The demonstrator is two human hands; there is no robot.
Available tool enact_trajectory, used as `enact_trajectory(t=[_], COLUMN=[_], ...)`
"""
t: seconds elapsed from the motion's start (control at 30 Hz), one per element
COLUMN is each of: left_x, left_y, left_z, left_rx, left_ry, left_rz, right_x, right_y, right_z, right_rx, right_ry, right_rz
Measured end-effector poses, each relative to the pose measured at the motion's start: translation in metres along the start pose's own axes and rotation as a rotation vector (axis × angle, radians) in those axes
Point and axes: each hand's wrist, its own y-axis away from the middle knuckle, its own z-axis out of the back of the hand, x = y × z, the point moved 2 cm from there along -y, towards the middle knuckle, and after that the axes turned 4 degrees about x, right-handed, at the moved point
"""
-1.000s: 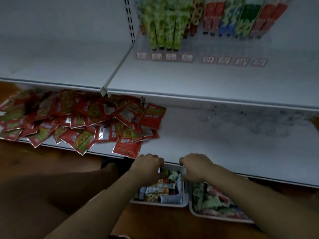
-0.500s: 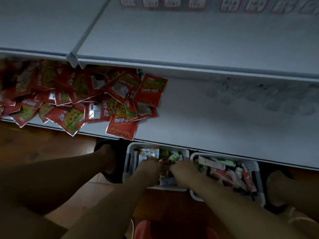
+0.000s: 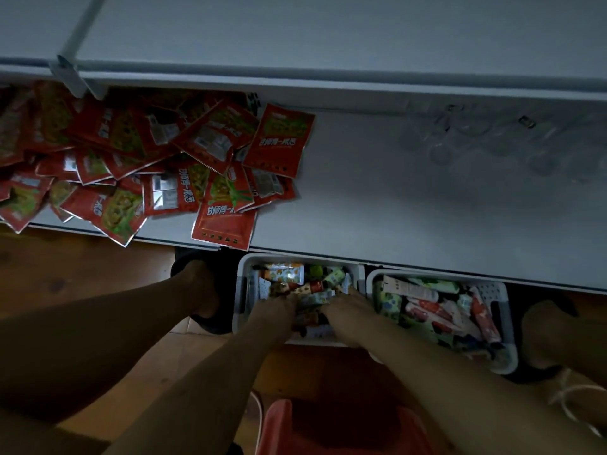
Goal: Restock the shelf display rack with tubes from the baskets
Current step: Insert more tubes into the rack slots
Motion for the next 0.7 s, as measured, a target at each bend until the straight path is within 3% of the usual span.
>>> enact_trajectory(t=[0.23, 0.37, 0.47, 0.7], left_x=[0.004, 0.005, 0.017, 0.038], left_y=[0.004, 0.015, 0.035, 0.113], left_z=[0.003, 0.029, 0.061, 0.157], left_rx=[0.053, 0.019, -0.114, -0.296], left_ry=[0.023, 0.089, 0.187, 0.192], left_rz=[-0.010, 0.019, 0.054, 0.038], right_x=[0.004, 0.003, -0.001, 0.001], right_y=[0.005, 0.014, 0.024, 0.091], right_z=[0.005, 0.013, 0.031, 0.113], right_rx=[0.179, 0.210, 0.033, -0.382], right_ry=[0.024, -0.201, -0.421, -0.584], right_rz=[0.027, 0.011, -0.017, 0.047])
